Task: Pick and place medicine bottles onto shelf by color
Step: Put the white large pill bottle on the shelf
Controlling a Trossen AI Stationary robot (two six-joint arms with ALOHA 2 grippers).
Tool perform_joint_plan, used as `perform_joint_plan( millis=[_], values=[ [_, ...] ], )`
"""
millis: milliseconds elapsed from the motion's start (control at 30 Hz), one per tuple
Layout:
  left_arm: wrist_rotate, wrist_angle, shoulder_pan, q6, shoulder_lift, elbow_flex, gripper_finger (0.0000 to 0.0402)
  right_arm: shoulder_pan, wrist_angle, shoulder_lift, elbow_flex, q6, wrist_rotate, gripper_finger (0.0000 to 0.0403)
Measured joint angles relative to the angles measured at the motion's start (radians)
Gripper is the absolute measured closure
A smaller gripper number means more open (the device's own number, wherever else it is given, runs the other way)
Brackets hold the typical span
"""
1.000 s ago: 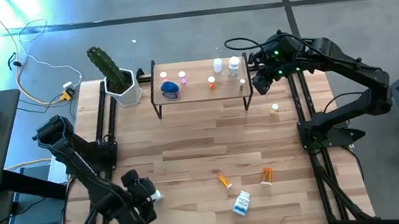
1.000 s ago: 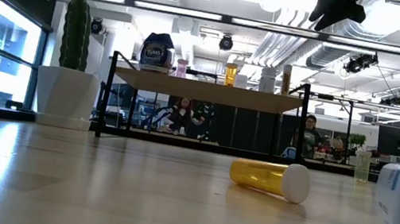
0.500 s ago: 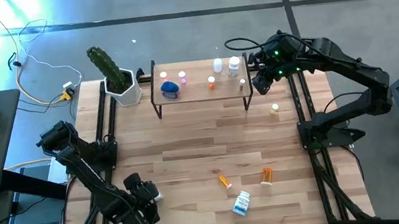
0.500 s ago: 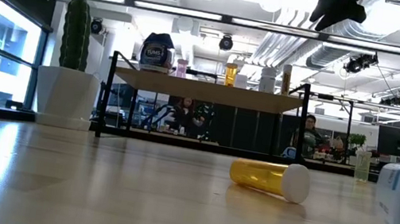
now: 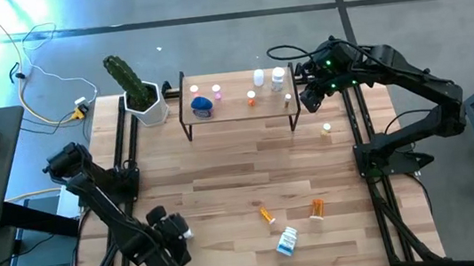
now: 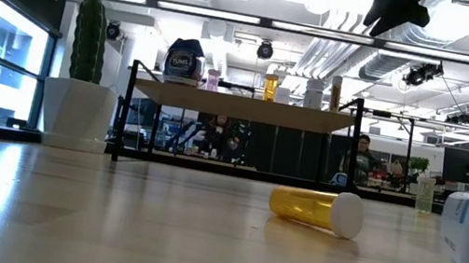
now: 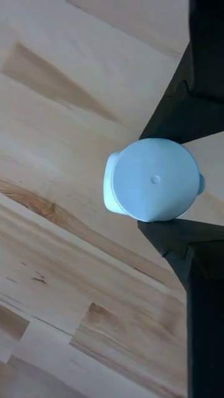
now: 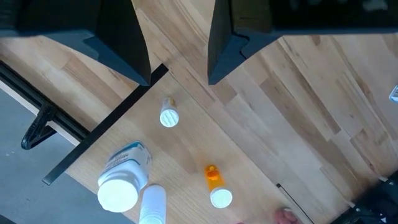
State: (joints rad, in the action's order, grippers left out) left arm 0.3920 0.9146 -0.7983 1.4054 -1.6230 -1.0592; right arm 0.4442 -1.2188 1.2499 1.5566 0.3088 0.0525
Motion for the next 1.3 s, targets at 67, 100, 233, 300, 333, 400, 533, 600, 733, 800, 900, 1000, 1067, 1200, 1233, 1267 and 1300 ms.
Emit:
perform_joint_plan(
  millis=[67,100,233,300,333,400,533,600,733,800,900,1000,1067,1200,1233,1267,1300],
  values=[
    [0.0,0.0,0.011,0.002,0.02,-0.002,0.0244,0.0,-0.001,0.0,0.0,0.0,0.0,0.0252],
    [0.001,0.0,0.017,0.0,0.029,-0.004,0.0242,0.0,-0.001,0.0,0.0,0.0,0.0,0.0252],
    [0.019,-0.001,0.057,-0.042,0.073,-0.021,0.0237,0.0,-0.006,0.0,0.0,0.0,0.0,0.0252],
    [0.03,0.0,0.085,-0.082,0.096,-0.03,0.0236,0.0,-0.007,0.0,0.0,0.0,0.0,0.0252],
    [0.04,0.001,0.1,-0.103,0.107,-0.035,0.0235,0.0,-0.008,0.0,0.0,0.0,0.0,0.0252],
    [0.059,-0.002,0.134,-0.155,0.131,-0.044,0.0235,0.0,-0.008,0.0,0.0,0.0,0.0,0.0252],
    [0.069,-0.002,0.222,-0.268,0.195,-0.045,0.0233,0.0,-0.008,0.0,0.0,0.0,0.0,0.0252],
    [0.068,0.001,0.27,-0.341,0.225,-0.045,0.0233,0.0,-0.008,0.0,0.0,0.0,0.0,0.0252],
    [0.069,-0.001,0.379,-0.493,0.288,-0.045,0.0233,0.0,-0.008,0.0,0.0,0.005,0.0,0.0252],
    [0.069,0.0,0.433,-0.564,0.318,-0.045,0.0232,0.0,-0.008,0.0,0.0,0.004,0.0,0.0252],
    [0.067,0.0,0.512,-0.658,0.362,-0.045,0.0232,0.0,-0.007,0.0,0.0,0.004,0.0,0.0252],
    [0.065,0.0,0.587,-0.741,0.403,-0.045,0.0232,0.0,-0.007,0.0,0.0,0.004,0.003,0.0252],
    [0.065,-0.003,0.631,-0.791,0.431,-0.045,0.0232,0.0,-0.007,0.0,0.0,0.004,0.019,0.0252],
    [0.057,-0.046,0.701,-0.897,0.483,-0.045,0.0232,0.0,-0.007,0.0,0.0,0.005,0.026,0.0252],
    [0.05,-0.063,0.714,-0.923,0.496,-0.045,0.0232,0.0,-0.007,0.0,0.0,0.009,0.026,0.0252],
    [0.042,-0.076,0.728,-0.947,0.508,-0.045,0.0232,0.0,-0.007,0.0,0.0,0.025,0.026,0.0252],
    [0.033,-0.091,0.742,-0.972,0.521,-0.045,0.0232,0.0,-0.007,0.0,0.0,0.04,0.026,0.0252]
  ],
)
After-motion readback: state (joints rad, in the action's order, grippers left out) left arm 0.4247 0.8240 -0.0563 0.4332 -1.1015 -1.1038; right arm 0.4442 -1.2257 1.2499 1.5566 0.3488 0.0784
